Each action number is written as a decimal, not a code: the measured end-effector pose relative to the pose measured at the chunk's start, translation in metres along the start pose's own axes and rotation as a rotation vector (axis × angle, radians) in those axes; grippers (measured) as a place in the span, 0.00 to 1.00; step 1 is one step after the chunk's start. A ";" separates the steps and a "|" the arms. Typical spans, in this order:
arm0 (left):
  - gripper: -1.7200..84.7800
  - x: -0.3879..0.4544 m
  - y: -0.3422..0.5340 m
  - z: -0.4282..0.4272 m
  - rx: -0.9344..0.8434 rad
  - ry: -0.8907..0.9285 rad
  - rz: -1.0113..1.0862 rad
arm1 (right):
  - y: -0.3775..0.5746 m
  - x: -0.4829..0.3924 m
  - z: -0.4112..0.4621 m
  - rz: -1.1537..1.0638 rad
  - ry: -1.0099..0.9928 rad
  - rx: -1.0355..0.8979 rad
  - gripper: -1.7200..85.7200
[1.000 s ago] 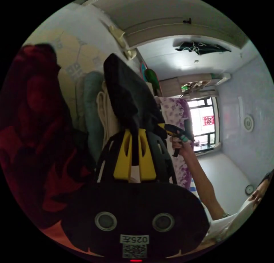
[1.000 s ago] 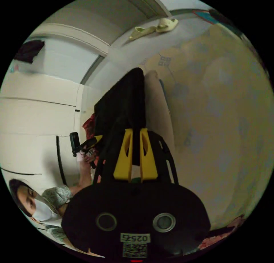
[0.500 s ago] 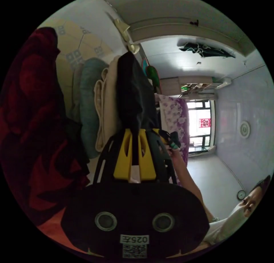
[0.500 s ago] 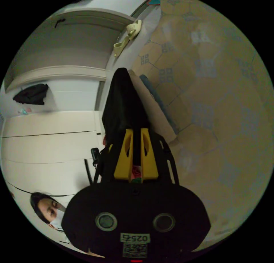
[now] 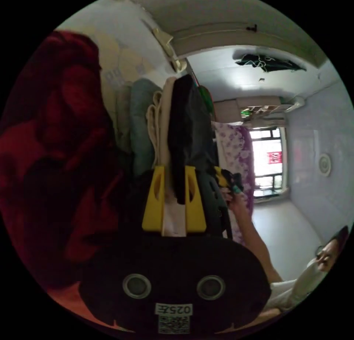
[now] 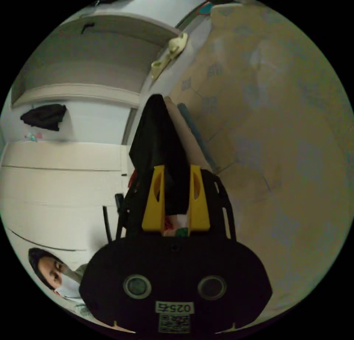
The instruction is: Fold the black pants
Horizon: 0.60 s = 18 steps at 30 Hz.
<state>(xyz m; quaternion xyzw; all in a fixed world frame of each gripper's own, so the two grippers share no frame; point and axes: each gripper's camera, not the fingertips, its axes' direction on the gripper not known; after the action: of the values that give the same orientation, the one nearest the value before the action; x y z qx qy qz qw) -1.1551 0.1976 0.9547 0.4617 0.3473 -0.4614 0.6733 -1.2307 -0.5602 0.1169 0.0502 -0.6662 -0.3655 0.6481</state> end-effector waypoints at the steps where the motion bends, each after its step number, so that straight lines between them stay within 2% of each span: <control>1: 0.08 0.015 0.012 -0.017 0.067 -0.093 0.069 | 0.013 -0.010 -0.021 -0.016 0.013 0.130 0.12; 2: 0.07 0.035 0.022 -0.032 0.130 -0.114 0.163 | 0.027 -0.026 -0.039 -0.064 -0.034 0.244 0.11; 3: 0.07 0.046 0.026 -0.037 0.153 -0.103 0.219 | 0.032 -0.036 -0.045 -0.096 -0.069 0.264 0.10; 5: 0.07 0.097 0.030 -0.036 0.139 -0.084 0.423 | 0.039 -0.081 -0.045 -0.200 -0.142 0.237 0.08; 6: 0.07 0.109 0.029 -0.030 0.107 -0.104 0.458 | 0.040 -0.093 -0.040 -0.234 -0.140 0.214 0.07; 7: 0.08 0.128 0.026 -0.012 0.021 -0.174 0.507 | 0.040 -0.119 -0.025 -0.289 -0.079 0.162 0.06; 9: 0.07 0.134 0.024 0.023 -0.098 -0.323 0.536 | 0.041 -0.147 0.008 -0.316 0.191 0.083 0.03; 10: 0.06 0.122 0.024 0.049 -0.172 -0.447 0.537 | 0.042 -0.155 0.032 -0.309 0.431 0.024 0.02; 11: 0.06 0.106 0.027 0.063 -0.205 -0.467 0.568 | 0.044 -0.157 0.048 -0.309 0.521 -0.025 0.01; 13: 0.04 0.097 0.029 0.047 -0.202 -0.340 0.524 | 0.050 -0.164 0.046 -0.249 0.492 0.021 0.01; 15: 0.04 0.110 0.037 0.017 -0.123 -0.352 0.560 | 0.062 -0.181 0.028 -0.258 0.435 0.112 0.01; 17: 0.02 0.148 0.048 -0.024 0.096 -0.320 0.730 | 0.081 -0.211 -0.003 -0.256 0.390 0.209 0.01; 18: 0.01 0.158 0.047 -0.028 0.138 -0.321 0.766 | 0.087 -0.221 -0.012 -0.254 0.393 0.253 0.01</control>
<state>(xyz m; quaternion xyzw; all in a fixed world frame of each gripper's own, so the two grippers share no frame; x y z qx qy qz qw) -1.0597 0.1838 0.8181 0.5239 0.0095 -0.2661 0.8091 -1.1503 -0.3827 -0.0189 0.2841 -0.5564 -0.3411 0.7024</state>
